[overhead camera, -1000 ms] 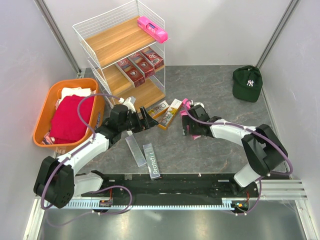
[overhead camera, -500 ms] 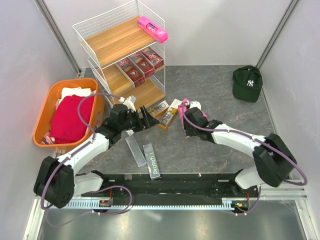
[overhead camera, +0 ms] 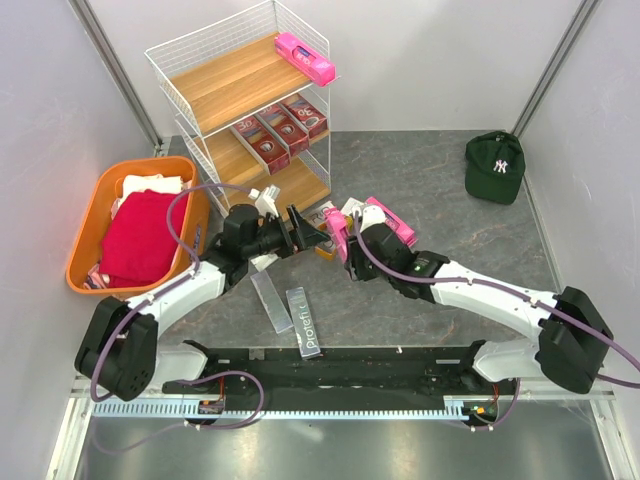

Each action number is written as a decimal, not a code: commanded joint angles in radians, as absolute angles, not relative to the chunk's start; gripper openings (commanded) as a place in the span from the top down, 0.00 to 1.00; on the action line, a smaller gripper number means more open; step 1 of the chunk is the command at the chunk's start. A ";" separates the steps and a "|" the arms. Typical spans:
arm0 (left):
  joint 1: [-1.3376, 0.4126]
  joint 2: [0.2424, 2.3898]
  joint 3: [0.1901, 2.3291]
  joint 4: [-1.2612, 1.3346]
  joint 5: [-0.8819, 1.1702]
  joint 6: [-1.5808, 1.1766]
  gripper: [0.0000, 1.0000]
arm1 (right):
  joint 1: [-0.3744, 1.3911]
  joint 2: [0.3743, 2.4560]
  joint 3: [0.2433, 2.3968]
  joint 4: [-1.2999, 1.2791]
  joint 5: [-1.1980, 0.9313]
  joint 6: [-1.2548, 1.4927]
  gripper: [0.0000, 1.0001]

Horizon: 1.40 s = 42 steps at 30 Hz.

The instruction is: Place and organize the toothpastes onto the shelf

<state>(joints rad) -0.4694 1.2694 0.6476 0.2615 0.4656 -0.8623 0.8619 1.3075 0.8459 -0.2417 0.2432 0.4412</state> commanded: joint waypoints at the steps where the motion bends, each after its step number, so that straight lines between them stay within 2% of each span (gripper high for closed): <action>1: -0.485 1.304 0.650 0.345 0.503 -0.910 0.11 | 0.928 1.307 0.931 -0.181 0.241 0.454 0.66; 5: -0.494 1.330 0.660 0.350 0.494 -0.910 0.11 | 0.982 1.325 0.969 -0.184 0.238 0.453 0.65; 8: -0.502 1.342 0.667 0.351 0.495 -0.907 0.17 | 1.002 1.331 0.976 -0.179 0.235 0.454 0.65; 14: -0.503 1.325 0.655 0.364 0.495 -0.907 0.52 | 1.012 1.345 0.976 -0.176 0.235 0.456 0.61; 15: -0.503 1.321 0.653 0.364 0.494 -0.907 0.64 | 1.011 1.347 0.974 -0.176 0.227 0.454 0.60; 17: -0.503 1.307 0.644 0.364 0.488 -0.911 0.69 | 1.012 1.348 0.971 -0.169 0.225 0.457 0.56; 19: -0.503 1.295 0.635 0.362 0.474 -0.917 0.71 | 1.011 1.351 0.973 -0.167 0.219 0.460 0.50; 21: -0.502 1.275 0.626 0.361 0.462 -0.925 0.72 | 1.011 1.350 0.976 -0.167 0.219 0.462 0.37; 22: -0.497 1.267 0.617 0.360 0.457 -0.930 0.72 | 1.012 1.342 0.976 -0.163 0.221 0.465 0.27; 25: -0.479 1.215 0.577 0.370 0.439 -0.945 0.73 | 1.011 1.321 0.966 -0.141 0.207 0.476 0.08; 28: -0.440 1.134 0.514 0.403 0.422 -0.977 0.73 | 1.003 1.319 0.969 -0.123 0.166 0.500 0.02; 33: -0.338 0.987 0.408 0.440 0.406 -1.063 0.74 | 0.945 1.301 0.902 -0.006 -0.035 0.628 0.02; 42: -0.128 0.697 0.206 0.498 0.440 -1.244 0.74 | 0.812 1.304 0.658 0.495 -0.379 0.926 0.02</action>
